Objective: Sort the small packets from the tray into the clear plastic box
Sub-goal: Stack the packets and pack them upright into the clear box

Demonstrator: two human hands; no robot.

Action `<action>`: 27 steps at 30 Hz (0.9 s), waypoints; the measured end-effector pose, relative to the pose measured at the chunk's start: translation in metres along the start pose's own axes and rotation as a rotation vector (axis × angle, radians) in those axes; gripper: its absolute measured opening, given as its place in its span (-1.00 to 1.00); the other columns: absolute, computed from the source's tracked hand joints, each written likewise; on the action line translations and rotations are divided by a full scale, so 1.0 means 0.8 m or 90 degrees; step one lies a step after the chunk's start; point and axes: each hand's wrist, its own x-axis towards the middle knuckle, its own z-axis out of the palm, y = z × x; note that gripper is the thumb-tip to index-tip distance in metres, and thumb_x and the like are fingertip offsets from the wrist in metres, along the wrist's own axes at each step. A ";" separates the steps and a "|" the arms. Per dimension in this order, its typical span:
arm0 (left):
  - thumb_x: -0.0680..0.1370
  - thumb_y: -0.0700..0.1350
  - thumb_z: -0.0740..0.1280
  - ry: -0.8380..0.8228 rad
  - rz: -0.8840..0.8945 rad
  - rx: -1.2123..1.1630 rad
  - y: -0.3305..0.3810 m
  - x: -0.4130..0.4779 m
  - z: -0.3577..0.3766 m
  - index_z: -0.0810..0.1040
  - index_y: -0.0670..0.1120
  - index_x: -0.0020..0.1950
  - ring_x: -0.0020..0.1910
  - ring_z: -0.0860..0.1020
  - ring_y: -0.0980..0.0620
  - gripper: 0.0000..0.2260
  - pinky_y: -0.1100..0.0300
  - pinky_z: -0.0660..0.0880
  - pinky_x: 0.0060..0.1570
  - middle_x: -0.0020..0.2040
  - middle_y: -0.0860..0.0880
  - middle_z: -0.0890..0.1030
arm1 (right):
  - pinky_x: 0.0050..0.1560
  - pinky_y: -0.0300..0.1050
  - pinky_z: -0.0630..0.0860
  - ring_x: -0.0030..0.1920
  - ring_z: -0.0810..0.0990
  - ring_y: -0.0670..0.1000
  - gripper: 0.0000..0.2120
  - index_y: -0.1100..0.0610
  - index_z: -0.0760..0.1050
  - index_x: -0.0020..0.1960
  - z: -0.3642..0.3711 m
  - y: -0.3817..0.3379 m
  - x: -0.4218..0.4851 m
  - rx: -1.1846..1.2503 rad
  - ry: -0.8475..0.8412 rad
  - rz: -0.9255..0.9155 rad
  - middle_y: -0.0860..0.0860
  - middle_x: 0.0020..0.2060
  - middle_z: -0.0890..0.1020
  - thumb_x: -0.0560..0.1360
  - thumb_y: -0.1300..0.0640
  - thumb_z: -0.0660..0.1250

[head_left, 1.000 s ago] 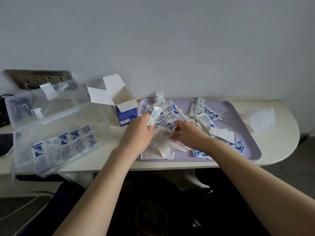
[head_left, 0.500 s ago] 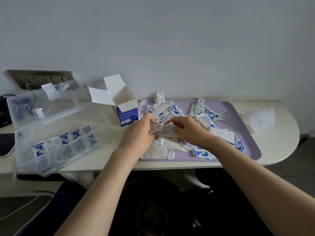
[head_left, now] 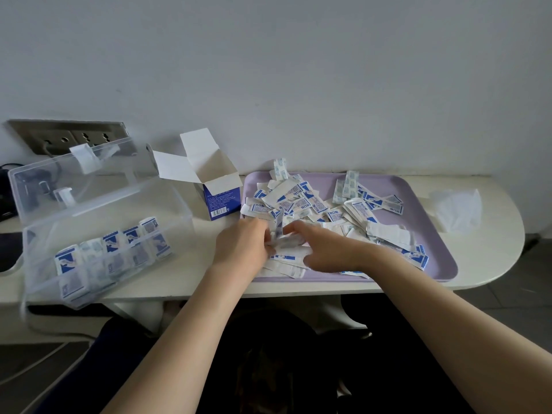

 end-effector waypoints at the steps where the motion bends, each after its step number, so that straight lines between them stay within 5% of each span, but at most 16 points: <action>1: 0.50 -0.04 0.37 -0.002 0.003 0.003 0.000 0.000 0.000 0.56 -0.03 -0.05 -0.11 0.54 -0.05 -0.91 0.20 0.37 -0.23 -0.04 -0.04 0.59 | 0.18 0.04 0.45 0.21 0.40 0.08 -0.41 0.05 0.18 0.41 0.000 0.002 -0.001 -0.041 -0.029 0.013 0.05 0.31 0.34 0.43 0.32 0.24; 4: 0.50 -0.04 0.37 -0.011 0.005 0.012 -0.001 -0.001 0.002 0.60 -0.05 -0.05 -0.07 0.52 -0.05 -0.89 0.19 0.36 -0.21 0.01 -0.04 0.58 | 0.22 -0.01 0.40 0.24 0.41 0.08 -0.44 0.11 0.21 0.39 0.003 0.008 -0.001 -0.111 -0.006 0.022 0.06 0.31 0.38 0.47 0.15 0.35; 9: 0.50 -0.02 0.37 -0.021 0.033 0.037 0.000 0.001 0.005 0.58 -0.06 -0.03 -0.01 0.50 -0.06 -0.86 0.18 0.34 -0.19 0.05 -0.04 0.55 | 0.00 -0.09 0.47 0.05 0.54 0.09 -0.72 0.13 0.44 0.19 0.004 0.016 0.006 -0.151 0.090 0.027 0.08 0.11 0.57 0.49 0.17 0.34; 15: 0.49 -0.09 0.39 -0.040 0.036 0.022 0.000 0.000 0.007 0.50 -0.03 0.04 -0.08 0.54 -0.03 -0.84 0.18 0.35 -0.21 -0.01 0.00 0.59 | -0.05 -0.04 0.48 -0.07 0.55 0.08 -0.79 0.13 0.50 0.09 0.003 0.010 0.009 -0.065 0.184 -0.012 0.09 -0.02 0.62 0.47 0.27 0.32; 21: 0.55 -0.06 0.31 -0.110 0.058 0.000 0.003 -0.001 0.008 0.42 -0.01 -0.06 -0.15 0.47 0.01 -0.91 0.18 0.33 -0.21 -0.10 0.00 0.51 | -0.01 -0.05 0.50 -0.03 0.52 0.06 -0.65 0.10 0.43 0.19 0.007 0.001 0.005 0.006 0.100 -0.015 0.10 0.06 0.56 0.46 0.37 0.24; 24: 0.57 -0.06 0.27 -0.152 0.093 0.001 0.007 -0.003 0.013 0.41 -0.02 -0.05 -0.08 0.49 -0.04 -0.93 0.17 0.33 -0.18 -0.04 -0.05 0.51 | 0.09 -0.16 0.38 0.15 0.47 0.07 -0.60 0.15 0.28 0.31 0.013 -0.003 -0.001 -0.046 0.019 -0.014 0.09 0.22 0.45 0.51 0.22 0.29; 27: 0.57 -0.09 0.28 -0.148 0.122 -0.009 0.008 -0.001 0.018 0.42 -0.06 -0.04 0.02 0.49 -0.05 -0.93 0.17 0.34 -0.15 0.07 -0.09 0.51 | 0.14 -0.10 0.33 0.21 0.40 0.14 -0.66 0.16 0.29 0.36 0.014 -0.007 -0.006 -0.187 0.047 0.013 0.17 0.23 0.41 0.61 0.10 0.14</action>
